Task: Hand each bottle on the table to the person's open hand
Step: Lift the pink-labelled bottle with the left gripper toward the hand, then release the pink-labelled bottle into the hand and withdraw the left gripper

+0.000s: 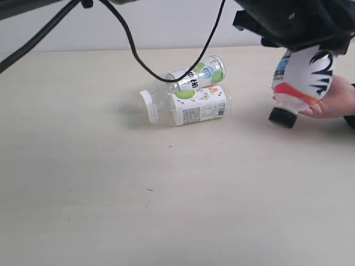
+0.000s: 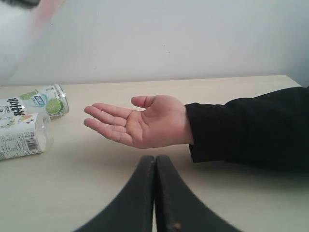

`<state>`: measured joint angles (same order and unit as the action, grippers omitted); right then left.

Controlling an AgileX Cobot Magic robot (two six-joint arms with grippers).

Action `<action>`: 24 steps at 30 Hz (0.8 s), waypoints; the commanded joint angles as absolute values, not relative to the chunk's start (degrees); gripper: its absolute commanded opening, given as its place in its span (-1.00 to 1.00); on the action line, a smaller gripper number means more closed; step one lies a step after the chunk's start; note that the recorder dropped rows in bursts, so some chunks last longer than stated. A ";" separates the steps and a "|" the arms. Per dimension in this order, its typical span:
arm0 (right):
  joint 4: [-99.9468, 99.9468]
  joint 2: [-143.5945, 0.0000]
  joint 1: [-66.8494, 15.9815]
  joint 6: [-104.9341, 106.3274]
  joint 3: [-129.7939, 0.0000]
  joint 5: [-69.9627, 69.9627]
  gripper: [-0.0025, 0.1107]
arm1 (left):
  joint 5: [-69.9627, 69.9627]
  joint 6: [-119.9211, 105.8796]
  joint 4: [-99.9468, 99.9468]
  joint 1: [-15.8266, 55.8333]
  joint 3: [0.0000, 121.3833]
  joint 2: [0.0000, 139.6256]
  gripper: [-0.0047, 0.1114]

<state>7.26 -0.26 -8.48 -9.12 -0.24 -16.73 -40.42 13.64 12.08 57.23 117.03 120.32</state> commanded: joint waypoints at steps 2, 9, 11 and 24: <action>7.62 0.00 -8.21 -8.68 0.00 -16.33 -0.96 | -41.63 19.10 15.05 55.55 125.42 123.94 -0.92; 7.62 0.00 -8.21 -8.68 0.00 -16.33 -0.96 | -47.38 24.89 15.73 51.62 134.44 132.42 -0.92; 7.62 0.00 -8.21 -8.68 0.00 -16.33 -0.96 | -47.48 24.98 16.58 51.40 135.87 135.29 -0.92; 7.62 0.00 -8.21 -8.68 0.00 -16.23 -0.96 | -32.48 23.91 28.33 50.41 137.47 145.69 -0.92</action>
<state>7.26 -0.26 -8.48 -9.12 -0.24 -16.73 -34.19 25.07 27.18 50.54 136.92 145.32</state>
